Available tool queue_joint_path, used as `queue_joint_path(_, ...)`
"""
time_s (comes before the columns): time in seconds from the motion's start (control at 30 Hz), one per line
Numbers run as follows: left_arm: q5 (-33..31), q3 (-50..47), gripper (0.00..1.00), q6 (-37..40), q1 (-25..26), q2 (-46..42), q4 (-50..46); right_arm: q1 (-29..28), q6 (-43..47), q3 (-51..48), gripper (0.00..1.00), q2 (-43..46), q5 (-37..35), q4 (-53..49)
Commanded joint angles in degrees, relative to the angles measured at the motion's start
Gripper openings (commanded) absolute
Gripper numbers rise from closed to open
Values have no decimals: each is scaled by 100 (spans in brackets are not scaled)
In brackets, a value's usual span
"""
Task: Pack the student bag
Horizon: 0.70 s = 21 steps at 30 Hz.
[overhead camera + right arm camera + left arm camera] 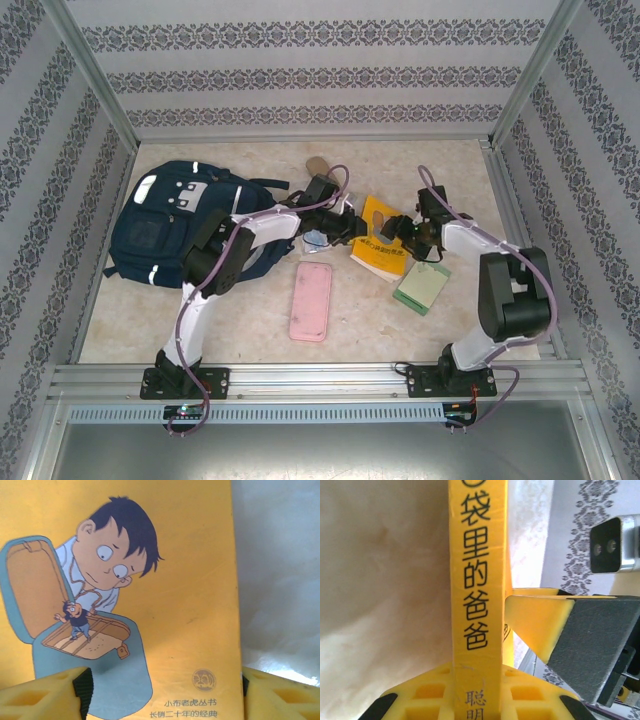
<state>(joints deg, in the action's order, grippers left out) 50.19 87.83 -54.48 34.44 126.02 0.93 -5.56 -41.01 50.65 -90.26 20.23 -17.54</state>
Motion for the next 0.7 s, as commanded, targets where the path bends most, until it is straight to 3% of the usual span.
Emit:
queue_joint_path(0.0, 437, -210, 0, -353, -56, -661, 1053, 229, -217, -269, 79, 441, 822, 648)
queue_joint_path(0.3, 641, -680, 0, -1707, -361, -1083, 2948, 774, -1824, -1038, 87, 533, 2818, 3323)
queue_joint_path(0.5, 645, -818, 0, -2581, -431, -1054, 4119, 778, -3057, -1136, 90, 261, 3257, 4973)
queue_joint_path(0.67, 710, -832, 0, -2446, -461, -1026, 3936, 785, -4126, -1198, 79, -41, 3460, 6490)
